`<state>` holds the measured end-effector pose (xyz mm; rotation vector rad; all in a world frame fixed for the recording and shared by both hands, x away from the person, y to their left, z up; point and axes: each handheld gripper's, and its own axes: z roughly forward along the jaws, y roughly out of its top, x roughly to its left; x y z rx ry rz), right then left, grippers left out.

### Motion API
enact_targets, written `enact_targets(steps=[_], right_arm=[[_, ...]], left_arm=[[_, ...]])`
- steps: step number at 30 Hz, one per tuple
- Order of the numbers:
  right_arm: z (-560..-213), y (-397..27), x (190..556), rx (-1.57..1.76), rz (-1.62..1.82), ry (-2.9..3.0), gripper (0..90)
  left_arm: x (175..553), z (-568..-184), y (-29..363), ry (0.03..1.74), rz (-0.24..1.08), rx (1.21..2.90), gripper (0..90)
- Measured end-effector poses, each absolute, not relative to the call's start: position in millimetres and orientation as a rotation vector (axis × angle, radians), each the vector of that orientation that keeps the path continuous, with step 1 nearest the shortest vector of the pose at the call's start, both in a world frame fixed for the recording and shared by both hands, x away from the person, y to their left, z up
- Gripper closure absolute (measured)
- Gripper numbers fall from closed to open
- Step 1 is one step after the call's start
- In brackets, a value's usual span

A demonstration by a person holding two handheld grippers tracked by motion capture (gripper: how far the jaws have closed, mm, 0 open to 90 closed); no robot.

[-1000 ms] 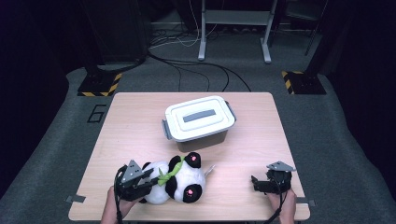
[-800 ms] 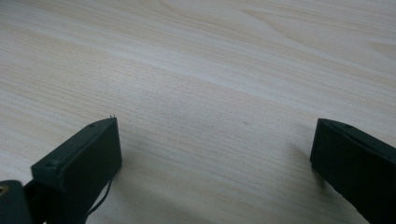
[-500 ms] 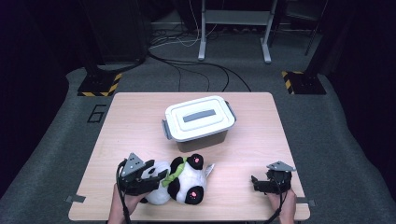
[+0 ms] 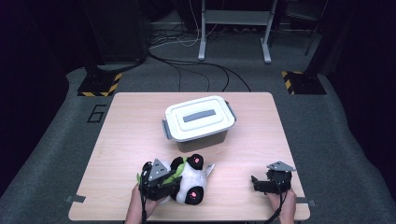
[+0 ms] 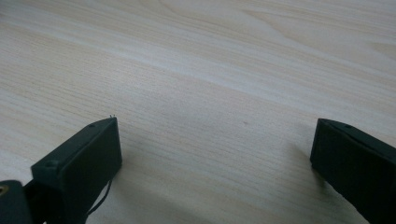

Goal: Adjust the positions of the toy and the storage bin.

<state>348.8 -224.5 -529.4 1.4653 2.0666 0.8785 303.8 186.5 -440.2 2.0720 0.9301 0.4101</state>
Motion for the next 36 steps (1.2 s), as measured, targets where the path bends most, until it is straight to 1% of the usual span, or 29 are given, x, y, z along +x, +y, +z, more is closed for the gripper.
enact_targets(steps=[5, 12, 19, 31, 36], right_arm=[[-529, -224, 349, 1.465, 0.879, 2.067, 0.9], [-529, -225, 349, 1.465, 0.878, 2.067, 0.9], [-529, -224, 349, 1.471, 0.882, 2.061, 1.1], [-529, -224, 349, 1.472, 0.882, 2.06, 1.2], [-529, -224, 349, 1.475, 0.882, 2.057, 1.2]], left_arm=[[301, -441, 192, 0.893, 0.413, 2.087, 69.5], [301, -435, 198, 0.866, 0.442, 2.114, 71.9], [303, -434, 213, 0.885, 0.461, 2.125, 72.2], [313, -437, 247, 0.909, 0.444, 2.135, 71.9], [317, -438, 257, 0.917, 0.458, 2.141, 71.9]])
